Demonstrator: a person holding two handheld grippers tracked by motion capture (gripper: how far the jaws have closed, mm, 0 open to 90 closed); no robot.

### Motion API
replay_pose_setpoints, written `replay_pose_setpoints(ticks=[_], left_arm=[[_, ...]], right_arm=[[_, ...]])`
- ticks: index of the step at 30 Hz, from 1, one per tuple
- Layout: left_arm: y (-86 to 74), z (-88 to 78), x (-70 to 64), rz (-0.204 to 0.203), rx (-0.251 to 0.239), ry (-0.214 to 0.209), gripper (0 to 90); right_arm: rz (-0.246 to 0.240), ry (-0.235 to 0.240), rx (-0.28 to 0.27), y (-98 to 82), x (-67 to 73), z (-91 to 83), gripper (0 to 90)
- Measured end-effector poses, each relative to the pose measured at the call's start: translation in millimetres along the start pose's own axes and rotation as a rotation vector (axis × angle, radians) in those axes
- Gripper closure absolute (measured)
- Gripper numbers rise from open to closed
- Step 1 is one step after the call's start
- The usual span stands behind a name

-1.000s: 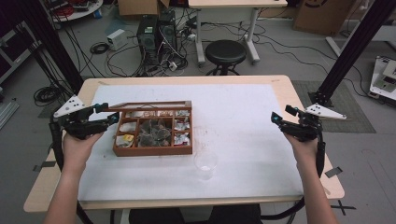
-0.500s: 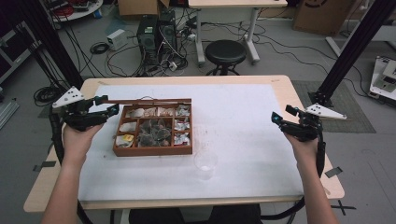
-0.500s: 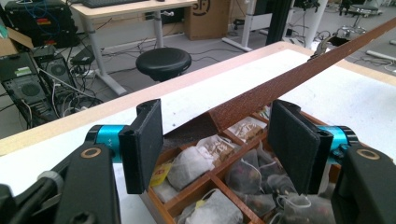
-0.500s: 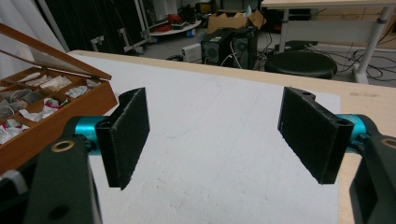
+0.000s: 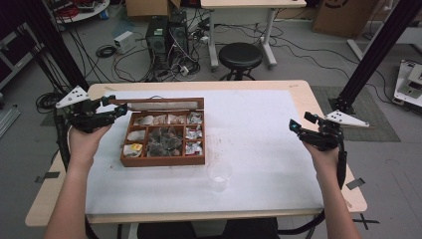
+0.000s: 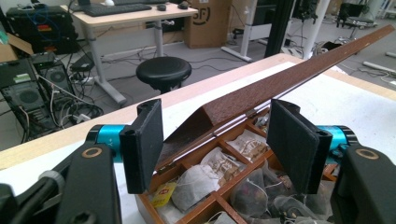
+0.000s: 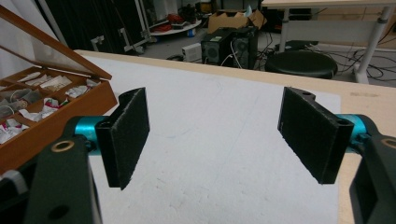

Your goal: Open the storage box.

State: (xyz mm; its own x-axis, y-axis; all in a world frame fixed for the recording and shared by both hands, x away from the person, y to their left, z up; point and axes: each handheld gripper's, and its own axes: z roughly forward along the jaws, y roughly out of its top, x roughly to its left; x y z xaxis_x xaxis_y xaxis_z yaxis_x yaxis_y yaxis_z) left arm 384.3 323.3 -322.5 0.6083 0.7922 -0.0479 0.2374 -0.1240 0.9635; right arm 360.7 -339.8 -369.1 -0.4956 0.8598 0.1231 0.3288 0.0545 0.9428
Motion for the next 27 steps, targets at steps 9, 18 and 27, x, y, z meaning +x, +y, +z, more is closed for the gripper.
replay_pose_setpoints(ticks=[9,18,27], left_arm=[[7.4,5.0,3.1,-0.001,0.005,-0.002,36.7],[9.9,8.8,4.6,-0.007,-0.006,0.002,36.5],[10.0,8.8,4.3,-0.004,-0.006,0.006,36.4]], right_arm=[[0.002,-0.002,-0.003,0.3,-0.5,-0.3,25.4],[0.005,-0.004,-0.002,0.9,-0.5,-0.4,25.3],[0.009,-0.004,-0.001,0.6,-1.8,-0.1,25.4]])
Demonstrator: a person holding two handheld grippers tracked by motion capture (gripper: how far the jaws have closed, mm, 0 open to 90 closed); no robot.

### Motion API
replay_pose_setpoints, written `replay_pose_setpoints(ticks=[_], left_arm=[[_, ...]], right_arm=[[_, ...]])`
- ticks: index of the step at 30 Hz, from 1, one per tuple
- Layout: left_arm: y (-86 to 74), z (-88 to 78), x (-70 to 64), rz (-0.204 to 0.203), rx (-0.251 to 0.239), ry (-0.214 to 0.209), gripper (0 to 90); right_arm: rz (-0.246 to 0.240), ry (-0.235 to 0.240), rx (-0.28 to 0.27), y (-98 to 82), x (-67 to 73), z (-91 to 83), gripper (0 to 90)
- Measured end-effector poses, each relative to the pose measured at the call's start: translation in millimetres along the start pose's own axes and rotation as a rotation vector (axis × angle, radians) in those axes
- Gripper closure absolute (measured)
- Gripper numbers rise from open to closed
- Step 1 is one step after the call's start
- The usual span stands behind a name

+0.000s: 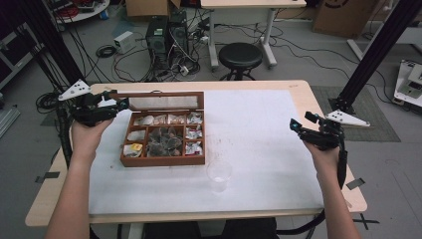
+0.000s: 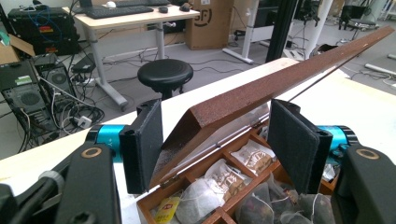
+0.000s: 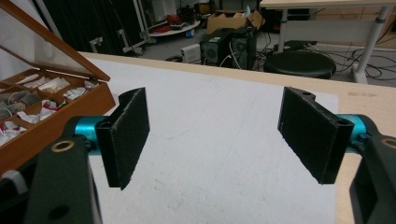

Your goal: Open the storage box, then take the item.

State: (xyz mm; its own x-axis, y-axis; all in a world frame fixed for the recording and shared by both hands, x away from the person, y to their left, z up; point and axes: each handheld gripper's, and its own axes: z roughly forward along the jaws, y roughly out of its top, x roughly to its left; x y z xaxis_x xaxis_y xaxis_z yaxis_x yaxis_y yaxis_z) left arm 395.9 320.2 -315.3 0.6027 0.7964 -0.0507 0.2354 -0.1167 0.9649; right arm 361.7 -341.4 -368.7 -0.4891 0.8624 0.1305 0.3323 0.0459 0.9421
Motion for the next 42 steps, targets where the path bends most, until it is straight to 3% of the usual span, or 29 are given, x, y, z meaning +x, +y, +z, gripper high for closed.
replay_pose_setpoints(ticks=[26,33,42], left_arm=[[-0.5,1.1,1.5,-0.005,-0.009,-0.004,36.2],[-0.6,2.1,1.9,-0.010,-0.016,-0.004,36.2],[-0.3,2.1,1.5,-0.005,-0.012,-0.002,36.1]], right_arm=[[-0.012,0.004,0.000,0.8,1.7,-2.0,25.4],[-0.025,0.053,0.000,9.4,12.8,8.4,25.4],[-0.074,0.201,0.025,31.8,43.6,31.1,25.3]])
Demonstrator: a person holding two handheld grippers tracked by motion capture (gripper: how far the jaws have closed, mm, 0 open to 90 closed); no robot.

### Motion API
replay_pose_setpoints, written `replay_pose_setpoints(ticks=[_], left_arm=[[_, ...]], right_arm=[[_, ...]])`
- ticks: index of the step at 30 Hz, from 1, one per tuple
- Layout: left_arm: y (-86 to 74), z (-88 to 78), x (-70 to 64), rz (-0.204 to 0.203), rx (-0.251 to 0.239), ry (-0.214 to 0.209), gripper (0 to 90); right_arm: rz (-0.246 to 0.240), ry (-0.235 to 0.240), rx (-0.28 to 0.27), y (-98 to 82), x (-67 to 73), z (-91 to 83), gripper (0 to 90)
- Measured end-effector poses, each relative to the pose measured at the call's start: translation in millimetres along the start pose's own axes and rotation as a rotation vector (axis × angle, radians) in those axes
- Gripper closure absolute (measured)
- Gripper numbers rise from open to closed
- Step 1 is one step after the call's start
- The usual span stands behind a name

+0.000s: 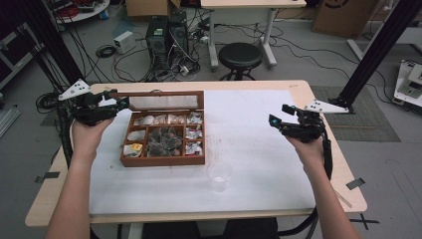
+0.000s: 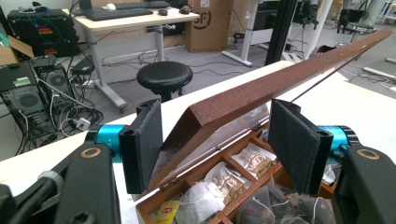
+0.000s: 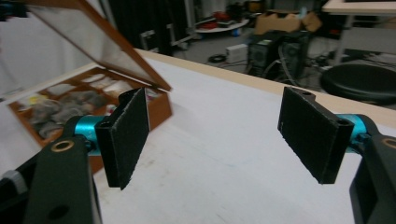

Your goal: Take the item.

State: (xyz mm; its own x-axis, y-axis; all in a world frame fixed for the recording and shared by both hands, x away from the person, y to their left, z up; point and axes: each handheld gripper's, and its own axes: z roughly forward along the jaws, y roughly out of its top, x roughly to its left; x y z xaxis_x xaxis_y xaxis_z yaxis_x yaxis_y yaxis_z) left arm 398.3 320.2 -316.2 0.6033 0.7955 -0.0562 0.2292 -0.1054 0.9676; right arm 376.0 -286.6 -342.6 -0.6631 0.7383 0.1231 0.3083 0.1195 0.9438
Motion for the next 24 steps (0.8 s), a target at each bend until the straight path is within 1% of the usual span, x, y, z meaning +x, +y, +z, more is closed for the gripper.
replay_pose_setpoints(ticks=[2,3,4,5,6,7,10,11,12,13,14,15,16,17,18,20,24], left_arm=[[0.1,0.4,-0.5,-0.002,-0.002,0.003,36.1],[0.2,0.5,-0.5,-0.002,-0.001,0.004,36.1],[0.3,0.5,-0.5,-0.002,-0.002,0.004,36.1],[0.3,0.6,-0.5,-0.002,-0.002,0.005,36.1],[0.2,0.7,-0.4,-0.002,-0.002,0.005,36.1],[0.2,0.8,-0.3,-0.001,-0.003,0.004,36.1],[0.2,1.1,-0.2,-0.002,-0.004,0.005,36.1],[0.3,1.0,-0.3,-0.001,-0.004,0.006,36.1],[0.3,1.1,-0.3,-0.001,-0.004,0.007,36.1],[0.3,1.1,-0.3,-0.001,-0.004,0.007,36.1],[0.3,1.1,-0.3,-0.001,-0.004,0.006,36.1],[0.3,1.2,-0.3,-0.001,-0.005,0.007,36.1],[0.3,1.3,-0.2,-0.002,-0.005,0.006,36.1],[0.3,1.3,-0.1,-0.002,-0.006,0.005,36.1],[0.4,1.2,-0.1,-0.001,-0.004,0.006,36.1],[0.4,1.2,-0.3,-0.001,-0.004,0.007,36.1],[0.6,1.2,-0.3,0.000,-0.003,0.006,36.1]], right_arm=[[-0.017,0.045,0.006,6.9,6.8,6.6,24.9],[-0.035,0.089,0.014,13.4,15.1,13.5,24.4],[-0.035,0.089,0.014,13.4,15.1,13.5,24.4],[-0.053,0.127,0.025,18.7,22.7,20.5,24.4],[-0.053,0.127,0.025,18.7,22.7,20.5,24.4],[-0.079,0.167,0.048,24.7,32.1,30.6,24.4],[-0.111,0.206,0.066,30.4,42.8,43.9,25.4],[-0.116,0.221,0.075,32.1,46.5,49.1,25.5],[-0.116,0.221,0.075,32.1,46.5,49.1,25.5],[-0.121,0.237,0.083,33.6,49.7,54.2,25.8],[-0.128,0.253,0.090,34.9,53.0,59.5,26.8],[-0.146,0.295,0.111,37.3,60.6,71.6,27.9],[-0.146,0.295,0.111,37.3,60.6,71.6,27.9],[-0.149,0.309,0.114,37.9,63.3,75.7,28.3],[-0.158,0.319,0.118,38.7,67.5,82.6,28.4],[-0.163,0.341,0.127,39.1,73.0,91.9,30.1],[-0.172,0.395,0.166,39.1,85.7,113.3,31.3]])
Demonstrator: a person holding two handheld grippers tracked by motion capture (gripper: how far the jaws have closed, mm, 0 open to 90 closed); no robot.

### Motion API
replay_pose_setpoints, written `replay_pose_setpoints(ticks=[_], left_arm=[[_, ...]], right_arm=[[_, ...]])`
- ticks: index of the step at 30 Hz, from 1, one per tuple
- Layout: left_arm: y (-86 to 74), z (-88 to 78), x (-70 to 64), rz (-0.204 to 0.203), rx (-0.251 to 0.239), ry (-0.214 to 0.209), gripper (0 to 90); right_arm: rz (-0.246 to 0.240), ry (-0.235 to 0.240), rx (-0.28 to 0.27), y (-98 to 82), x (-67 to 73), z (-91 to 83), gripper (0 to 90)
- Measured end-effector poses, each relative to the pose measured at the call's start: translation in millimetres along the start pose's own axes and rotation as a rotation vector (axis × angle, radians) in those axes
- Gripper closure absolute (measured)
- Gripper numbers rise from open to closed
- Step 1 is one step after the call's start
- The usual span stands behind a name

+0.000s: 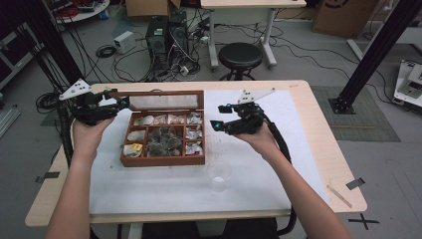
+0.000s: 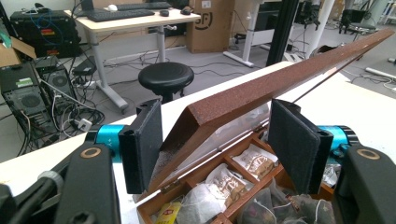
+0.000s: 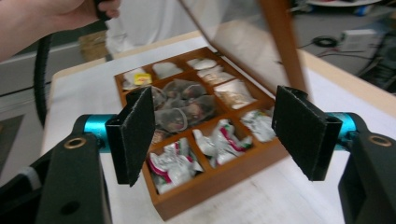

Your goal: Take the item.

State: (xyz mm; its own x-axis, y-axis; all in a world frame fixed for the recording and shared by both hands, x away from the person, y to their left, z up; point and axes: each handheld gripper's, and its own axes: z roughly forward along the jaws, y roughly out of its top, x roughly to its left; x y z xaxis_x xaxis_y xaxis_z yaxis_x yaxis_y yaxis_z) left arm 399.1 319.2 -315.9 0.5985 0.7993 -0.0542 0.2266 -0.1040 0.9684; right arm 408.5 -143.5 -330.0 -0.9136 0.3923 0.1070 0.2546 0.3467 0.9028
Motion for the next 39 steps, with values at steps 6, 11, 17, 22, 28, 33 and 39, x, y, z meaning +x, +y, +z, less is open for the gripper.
replay_pose_setpoints(ticks=[6,11,17,22,28,33,39], left_arm=[[0.0,0.2,0.0,-0.002,-0.001,0.001,36.1],[0.0,0.0,-0.2,-0.001,0.000,0.001,36.1],[0.4,-0.3,-0.8,0.001,0.004,0.003,36.1],[0.5,-0.5,-1.2,0.002,0.006,0.004,36.1],[0.4,-0.4,-0.9,0.003,0.004,0.003,36.1],[0.3,0.0,-0.8,0.004,0.003,0.003,36.0],[0.2,-0.1,-0.8,0.005,0.004,0.002,36.0]], right_arm=[[-0.022,0.062,0.053,6.9,3.1,34.7,32.2],[-0.030,0.093,0.093,7.3,2.4,61.9,31.5],[-0.051,0.135,0.126,5.6,6.5,90.8,33.3],[-0.079,0.161,0.181,6.4,12.0,114.7,42.5],[-0.116,0.164,0.256,-1.6,17.9,132.7,50.4],[-0.136,0.152,0.301,-5.9,18.7,140.6,55.6],[-0.149,0.146,0.367,-8.6,19.5,150.4,63.3]])
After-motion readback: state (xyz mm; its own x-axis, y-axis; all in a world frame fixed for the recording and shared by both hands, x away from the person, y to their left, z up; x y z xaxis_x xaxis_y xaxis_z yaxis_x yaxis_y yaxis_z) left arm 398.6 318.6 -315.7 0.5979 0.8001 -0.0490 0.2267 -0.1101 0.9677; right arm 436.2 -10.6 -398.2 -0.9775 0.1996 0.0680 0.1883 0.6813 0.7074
